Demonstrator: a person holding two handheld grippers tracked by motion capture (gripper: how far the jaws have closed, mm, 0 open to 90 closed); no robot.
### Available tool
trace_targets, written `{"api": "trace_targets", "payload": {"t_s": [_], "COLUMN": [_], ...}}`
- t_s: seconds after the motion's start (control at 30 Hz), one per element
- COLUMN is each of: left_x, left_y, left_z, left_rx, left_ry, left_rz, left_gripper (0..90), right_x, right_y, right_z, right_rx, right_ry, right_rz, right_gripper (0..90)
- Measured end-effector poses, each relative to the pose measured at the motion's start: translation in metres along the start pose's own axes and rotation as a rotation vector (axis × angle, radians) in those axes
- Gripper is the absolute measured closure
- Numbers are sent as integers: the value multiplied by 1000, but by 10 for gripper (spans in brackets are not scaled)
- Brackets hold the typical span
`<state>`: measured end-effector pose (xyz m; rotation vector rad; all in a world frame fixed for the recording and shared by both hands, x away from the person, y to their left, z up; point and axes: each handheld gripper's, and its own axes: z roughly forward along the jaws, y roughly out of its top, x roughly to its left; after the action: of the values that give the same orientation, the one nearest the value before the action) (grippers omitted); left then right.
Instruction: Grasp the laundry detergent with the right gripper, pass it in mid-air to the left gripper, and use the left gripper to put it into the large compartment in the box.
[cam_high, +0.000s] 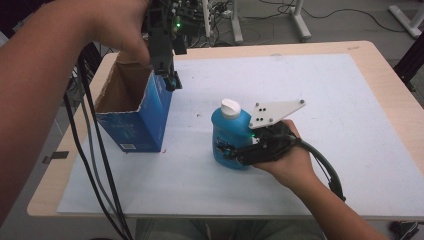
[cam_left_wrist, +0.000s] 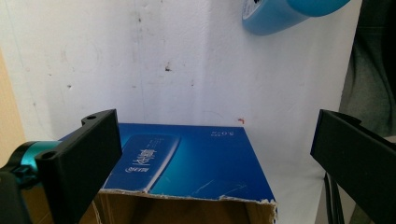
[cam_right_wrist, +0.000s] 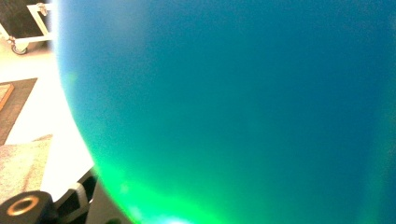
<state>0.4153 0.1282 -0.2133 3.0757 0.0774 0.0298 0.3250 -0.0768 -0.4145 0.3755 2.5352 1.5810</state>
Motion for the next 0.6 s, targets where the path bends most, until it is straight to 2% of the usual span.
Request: {"api": "trace_targets", "payload": {"t_s": [0.43, 0.6], "left_x": [-5, -11], "left_y": [4, 11], "left_z": [0, 0], "left_rx": [1, 6], "left_ry": [-4, -12], "left_rz": [21, 52], "left_gripper": [18, 18], "right_x": [-4, -6], "right_y": [5, 10], "right_z": [-10, -13], "right_rx": [-10, 1], "right_ry": [19, 27], "right_rz": [11, 0], "right_gripper": [469, 469]}}
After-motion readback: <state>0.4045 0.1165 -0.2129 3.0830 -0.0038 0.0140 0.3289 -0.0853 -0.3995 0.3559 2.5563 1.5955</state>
